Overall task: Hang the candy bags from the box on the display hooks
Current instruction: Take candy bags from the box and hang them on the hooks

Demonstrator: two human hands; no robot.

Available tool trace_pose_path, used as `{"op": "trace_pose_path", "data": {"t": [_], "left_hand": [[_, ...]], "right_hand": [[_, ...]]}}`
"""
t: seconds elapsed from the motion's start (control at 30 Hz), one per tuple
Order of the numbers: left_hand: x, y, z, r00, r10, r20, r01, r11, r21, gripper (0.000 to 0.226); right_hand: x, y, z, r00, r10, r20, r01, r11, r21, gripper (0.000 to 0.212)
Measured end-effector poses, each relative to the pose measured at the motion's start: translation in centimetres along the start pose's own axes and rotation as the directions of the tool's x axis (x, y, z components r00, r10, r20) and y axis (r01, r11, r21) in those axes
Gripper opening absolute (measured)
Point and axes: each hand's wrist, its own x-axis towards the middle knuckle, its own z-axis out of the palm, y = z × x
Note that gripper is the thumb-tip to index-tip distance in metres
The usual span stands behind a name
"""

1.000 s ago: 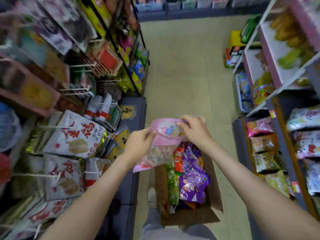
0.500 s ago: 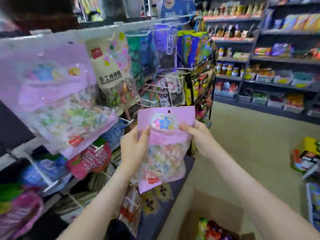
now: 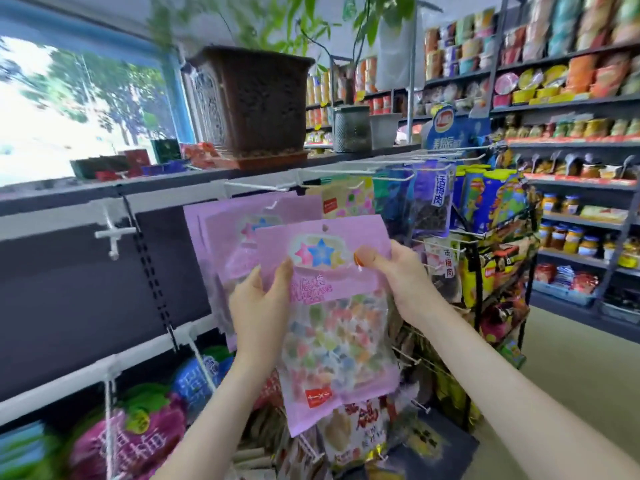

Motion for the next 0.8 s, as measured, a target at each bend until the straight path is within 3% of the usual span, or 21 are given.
{"op": "trace_pose_path", "data": {"t": [0.2, 0.47, 0.8], "left_hand": [[3.1, 0.7, -2.1, 0.998, 0.005, -0.067, -0.007, 1.000, -0.028, 0.046], [5.6, 1.4, -2.8, 0.996, -0.024, -0.081, 0.028, 0.999, 0.043, 0.041], [6.7, 1.2, -3.3, 0.996, 0.022, -0.088, -0.005, 0.983, 0.184, 0.054]], "right_hand": [[2.8, -1.7, 3.3, 0.996, -0.014, 0.085, 0.016, 1.000, -0.016, 0.021], [5.2, -2.4, 5.7, 0.998, -0.008, 0.060, 0.015, 0.992, -0.123, 0.018], [6.7, -2.5, 6.8, 0.993, -0.032, 0.111, 0.047, 0.990, -0.133, 0.017]]}}
